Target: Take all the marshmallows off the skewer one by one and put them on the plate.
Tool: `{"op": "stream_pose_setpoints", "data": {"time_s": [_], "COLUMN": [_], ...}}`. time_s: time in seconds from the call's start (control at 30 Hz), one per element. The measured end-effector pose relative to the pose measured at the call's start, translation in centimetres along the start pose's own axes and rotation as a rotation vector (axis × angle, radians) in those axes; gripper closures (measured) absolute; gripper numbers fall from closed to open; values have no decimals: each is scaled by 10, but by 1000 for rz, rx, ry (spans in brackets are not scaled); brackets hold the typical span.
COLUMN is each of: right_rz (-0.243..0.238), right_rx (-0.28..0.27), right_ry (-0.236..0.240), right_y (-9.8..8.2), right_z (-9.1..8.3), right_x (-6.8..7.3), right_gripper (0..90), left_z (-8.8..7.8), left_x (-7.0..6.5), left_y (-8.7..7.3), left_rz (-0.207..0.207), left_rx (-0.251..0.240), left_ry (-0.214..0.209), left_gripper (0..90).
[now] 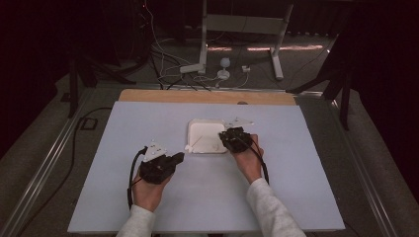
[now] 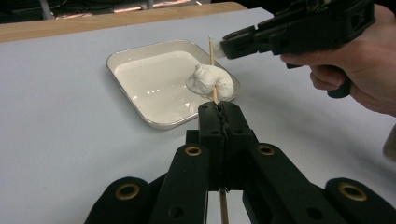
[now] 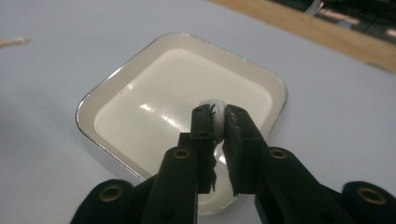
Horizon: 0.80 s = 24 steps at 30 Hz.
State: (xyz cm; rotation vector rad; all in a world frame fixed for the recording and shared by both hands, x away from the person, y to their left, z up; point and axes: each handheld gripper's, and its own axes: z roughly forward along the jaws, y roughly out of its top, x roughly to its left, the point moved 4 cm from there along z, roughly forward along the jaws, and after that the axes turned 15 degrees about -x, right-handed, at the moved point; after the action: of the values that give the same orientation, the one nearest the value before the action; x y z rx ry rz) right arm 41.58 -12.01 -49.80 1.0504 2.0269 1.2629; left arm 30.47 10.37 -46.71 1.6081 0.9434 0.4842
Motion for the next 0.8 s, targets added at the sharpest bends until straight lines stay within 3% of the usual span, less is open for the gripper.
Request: {"op": "stream_pose_setpoints", "data": {"time_s": [0.17, 0.3, 0.43, 0.57, 0.8], "right_rz": [3, -1, 35, 2, -38], "right_rx": [41, 35, -22, -76, -144], "right_ry": [-8, -19, 65, 148, 254], "right_y": [-6, -4, 4, 12, 23], "right_z": [7, 4, -9, -25, -40], "right_x": [-1, -1, 11, 34, 70], "right_gripper": [584, 440, 397, 394, 424], "left_z": [0, 0, 0, 1, 1], "left_x": [3, 5, 6, 5, 4], "left_y": [-2, -2, -2, -2, -2], "left_rz": [-7, -13, -17, -16, -15], "left_rx": [0, -5, -13, -14, -16], "left_ry": [8, 16, 23, 24, 25], "left_gripper": [900, 900, 900, 900, 900]}}
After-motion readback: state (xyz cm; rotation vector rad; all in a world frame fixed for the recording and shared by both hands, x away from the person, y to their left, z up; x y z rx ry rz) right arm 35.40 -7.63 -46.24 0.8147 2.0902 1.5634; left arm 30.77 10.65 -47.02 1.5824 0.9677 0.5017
